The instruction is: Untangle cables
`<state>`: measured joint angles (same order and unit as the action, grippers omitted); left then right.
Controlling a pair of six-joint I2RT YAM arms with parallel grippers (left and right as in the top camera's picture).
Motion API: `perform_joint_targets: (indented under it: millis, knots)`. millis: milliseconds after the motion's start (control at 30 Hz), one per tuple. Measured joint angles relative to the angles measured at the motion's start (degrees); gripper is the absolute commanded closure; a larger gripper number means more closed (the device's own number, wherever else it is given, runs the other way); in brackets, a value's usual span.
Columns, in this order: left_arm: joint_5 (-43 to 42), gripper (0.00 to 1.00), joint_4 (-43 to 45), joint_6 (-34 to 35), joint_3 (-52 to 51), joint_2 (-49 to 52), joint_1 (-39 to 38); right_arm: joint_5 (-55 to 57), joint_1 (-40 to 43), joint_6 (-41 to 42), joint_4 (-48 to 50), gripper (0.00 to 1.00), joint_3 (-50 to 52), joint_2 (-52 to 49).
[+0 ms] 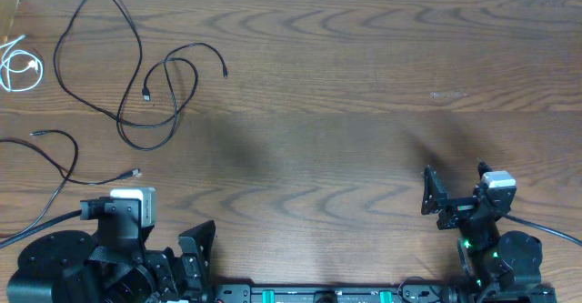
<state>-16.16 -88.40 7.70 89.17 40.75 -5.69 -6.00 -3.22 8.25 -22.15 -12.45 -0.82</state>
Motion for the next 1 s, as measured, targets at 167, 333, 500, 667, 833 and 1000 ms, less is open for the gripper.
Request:
perform_joint_targets:
  millis: [167, 333, 500, 667, 833, 1000]
  knots:
    - [0.00, 0.05, 0.02, 0.00, 0.00, 0.00, 0.00, -0.02, 0.07, -1.01, 6.56, 0.01, 2.78, 0.11]
    - [0.00, 0.05, 0.02, 0.00, 0.00, 0.00, 0.00, -0.48, 0.11, -1.31, 16.65, 0.01, 9.84, 0.20]
    - [0.02, 0.05, 0.02, 0.00, 0.00, 0.00, 0.00, -0.68, 0.11, -1.60, 19.61, 0.01, 11.93, 0.15]
    - [0.00, 0.05, 0.02, 0.00, 0.00, 0.00, 0.00, -0.63, 0.66, -1.84, 19.63, 0.01, 11.93, 0.15]
    - [0.00, 0.05, 0.00, 0.00, 0.00, 0.00, 0.00, -0.68, 1.66, -1.99, 18.51, 0.01, 11.98, 0.13]
    - [0.00, 0.05, 0.00, 0.00, 0.00, 0.00, 0.00, -0.83, 3.28, -1.99, 18.51, 0.01, 11.98, 0.13]
